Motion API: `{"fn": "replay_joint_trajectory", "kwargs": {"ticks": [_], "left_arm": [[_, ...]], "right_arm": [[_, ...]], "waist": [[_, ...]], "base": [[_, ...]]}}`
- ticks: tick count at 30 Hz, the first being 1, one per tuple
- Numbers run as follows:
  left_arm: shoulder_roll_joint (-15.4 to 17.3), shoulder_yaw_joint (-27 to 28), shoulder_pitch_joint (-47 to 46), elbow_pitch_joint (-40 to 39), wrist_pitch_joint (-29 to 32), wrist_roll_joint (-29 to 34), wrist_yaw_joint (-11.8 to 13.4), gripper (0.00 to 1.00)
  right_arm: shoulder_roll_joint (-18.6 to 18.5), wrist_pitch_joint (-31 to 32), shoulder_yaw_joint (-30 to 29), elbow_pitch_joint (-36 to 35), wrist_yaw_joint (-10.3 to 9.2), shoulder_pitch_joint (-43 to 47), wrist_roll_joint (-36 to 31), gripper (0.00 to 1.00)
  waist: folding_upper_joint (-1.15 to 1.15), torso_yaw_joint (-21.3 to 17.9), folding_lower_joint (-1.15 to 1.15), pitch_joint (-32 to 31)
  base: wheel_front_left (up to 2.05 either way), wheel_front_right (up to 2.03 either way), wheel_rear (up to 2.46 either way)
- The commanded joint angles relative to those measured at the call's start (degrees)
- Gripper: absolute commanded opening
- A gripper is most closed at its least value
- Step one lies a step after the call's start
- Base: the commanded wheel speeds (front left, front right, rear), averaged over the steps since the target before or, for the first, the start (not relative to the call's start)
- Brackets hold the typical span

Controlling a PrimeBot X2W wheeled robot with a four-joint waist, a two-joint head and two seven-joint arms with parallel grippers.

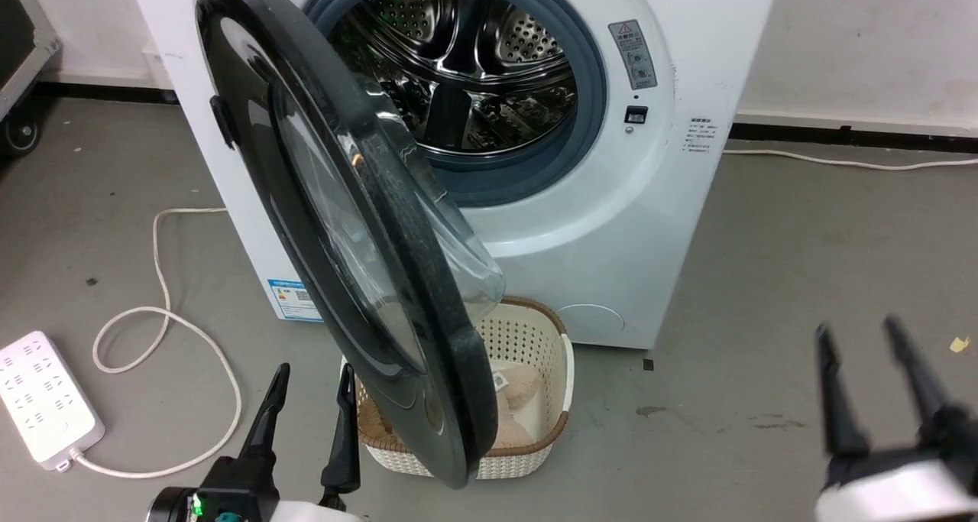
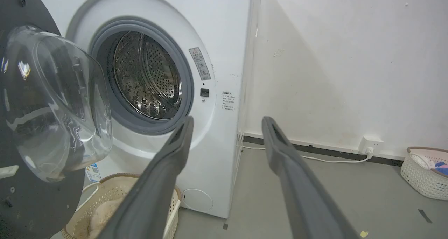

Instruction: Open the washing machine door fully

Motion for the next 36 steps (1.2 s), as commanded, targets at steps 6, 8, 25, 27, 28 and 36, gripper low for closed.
{"fn": "replay_joint_trajectory", "kwargs": {"ticks": [6, 8, 25, 27, 28, 36], "left_arm": [[-0.18, -0.06, 1.86, 1.16, -0.30, -0.02, -0.35, 1.00], [-0.22, 0.14, 1.89, 1.22, -0.30, 0.03, -0.32, 1.00], [-0.58, 1.41, 1.07, -1.53, -0.30, 0.87, 0.14, 0.00], [-0.64, 2.27, 0.57, -3.63, -0.30, 0.51, 0.64, 0.00], [-0.69, 2.87, 0.21, -4.95, -0.30, -0.06, 0.96, 0.00], [-0.89, 8.59, -5.73, -19.41, -0.30, -2.82, 5.98, 0.00]], "right_arm": [[4.03, -1.65, -0.56, -0.09, 0.05, 5.88, -4.47, 1.00], [4.20, -2.00, -0.44, 0.31, 0.05, 6.02, -4.89, 1.00], [4.29, -2.99, -0.25, 1.82, 0.05, 5.08, -2.81, 1.00], [4.29, -3.02, -0.25, 1.72, 0.05, 5.01, -2.71, 1.00], [4.30, -3.04, -0.31, 1.65, 0.05, 4.99, -2.61, 1.00], [4.30, -3.09, -0.47, 1.52, 0.05, 4.81, -2.44, 1.00]], "waist": [[0.00, -0.47, 0.00, -0.03], [0.00, -0.51, 0.00, -0.08], [0.00, -0.16, 0.00, -0.10], [0.00, -0.14, 0.00, -0.11], [0.00, -0.11, 0.00, -0.13], [0.00, -0.31, 0.00, -0.40]], "base": [[0.00, 0.00, 0.00], [0.00, 0.00, 0.00], [0.00, 0.00, 0.00], [0.00, 0.00, 0.00], [0.00, 0.00, 0.00], [0.00, 0.00, 0.00]]}}
